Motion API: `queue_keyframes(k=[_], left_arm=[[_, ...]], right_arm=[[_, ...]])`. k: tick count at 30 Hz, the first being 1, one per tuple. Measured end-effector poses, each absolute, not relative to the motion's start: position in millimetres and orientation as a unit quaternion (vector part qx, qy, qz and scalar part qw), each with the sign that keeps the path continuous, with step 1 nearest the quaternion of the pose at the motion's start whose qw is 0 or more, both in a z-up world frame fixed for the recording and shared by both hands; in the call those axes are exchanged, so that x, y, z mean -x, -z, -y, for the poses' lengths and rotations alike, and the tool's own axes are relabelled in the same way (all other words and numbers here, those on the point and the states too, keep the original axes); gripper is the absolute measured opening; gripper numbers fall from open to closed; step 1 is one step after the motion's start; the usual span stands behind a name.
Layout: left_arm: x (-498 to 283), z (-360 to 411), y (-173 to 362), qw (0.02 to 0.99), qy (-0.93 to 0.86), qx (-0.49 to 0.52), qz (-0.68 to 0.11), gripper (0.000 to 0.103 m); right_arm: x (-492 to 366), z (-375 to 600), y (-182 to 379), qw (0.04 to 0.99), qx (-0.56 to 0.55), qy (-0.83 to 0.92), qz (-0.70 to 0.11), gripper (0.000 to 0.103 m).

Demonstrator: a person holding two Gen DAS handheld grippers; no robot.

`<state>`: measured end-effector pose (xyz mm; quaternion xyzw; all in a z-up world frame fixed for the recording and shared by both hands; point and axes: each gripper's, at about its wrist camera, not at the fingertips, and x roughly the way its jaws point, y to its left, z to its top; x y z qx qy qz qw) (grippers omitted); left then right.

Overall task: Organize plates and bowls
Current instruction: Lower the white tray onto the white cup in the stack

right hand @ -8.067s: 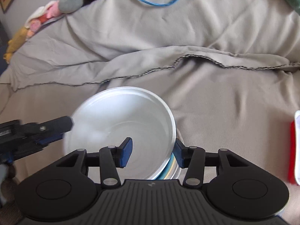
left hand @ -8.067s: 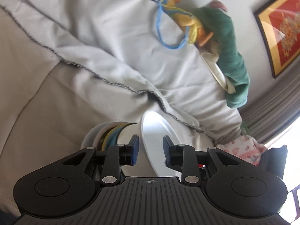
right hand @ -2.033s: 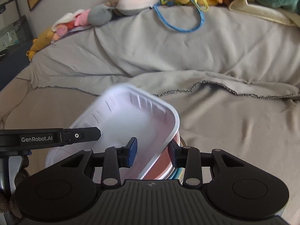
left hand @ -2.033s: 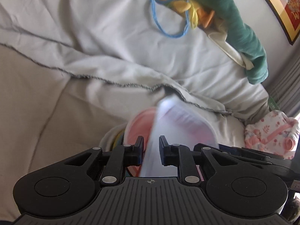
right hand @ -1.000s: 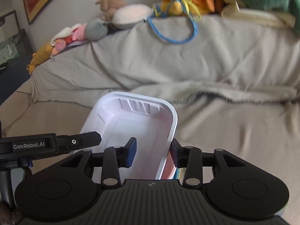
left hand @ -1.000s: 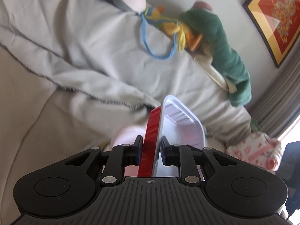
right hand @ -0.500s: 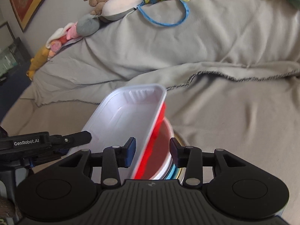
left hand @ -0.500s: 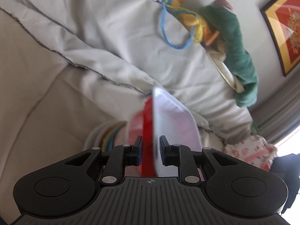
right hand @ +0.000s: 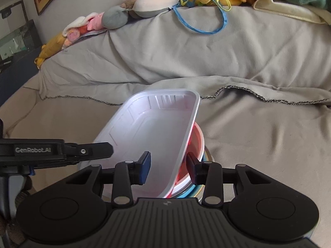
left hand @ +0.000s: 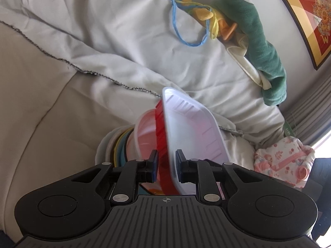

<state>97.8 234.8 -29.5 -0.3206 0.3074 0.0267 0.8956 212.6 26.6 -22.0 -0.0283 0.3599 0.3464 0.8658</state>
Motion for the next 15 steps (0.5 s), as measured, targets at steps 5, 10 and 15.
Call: queue_keyframes(k=[5,10,15], left_arm=[[-91.6,-236.6,27.7,0.896,-0.034,0.323,-0.303,0.021],[-94.0,-237.4,30.2,0.889,-0.024,0.332,-0.314,0.020],[-94.7,-236.4,29.8,0.894,-0.032,0.320,-0.312,0.020]], right_arm=[[-214.8,-19.9,22.9,0.866,0.022,-0.342,-0.365,0.038],[-207.9,-23.4,19.6,0.861,0.025,-0.358,-0.360,0.037],[-207.0,-31.6,20.2,0.865,0.035,-0.355,-0.353,0.037]])
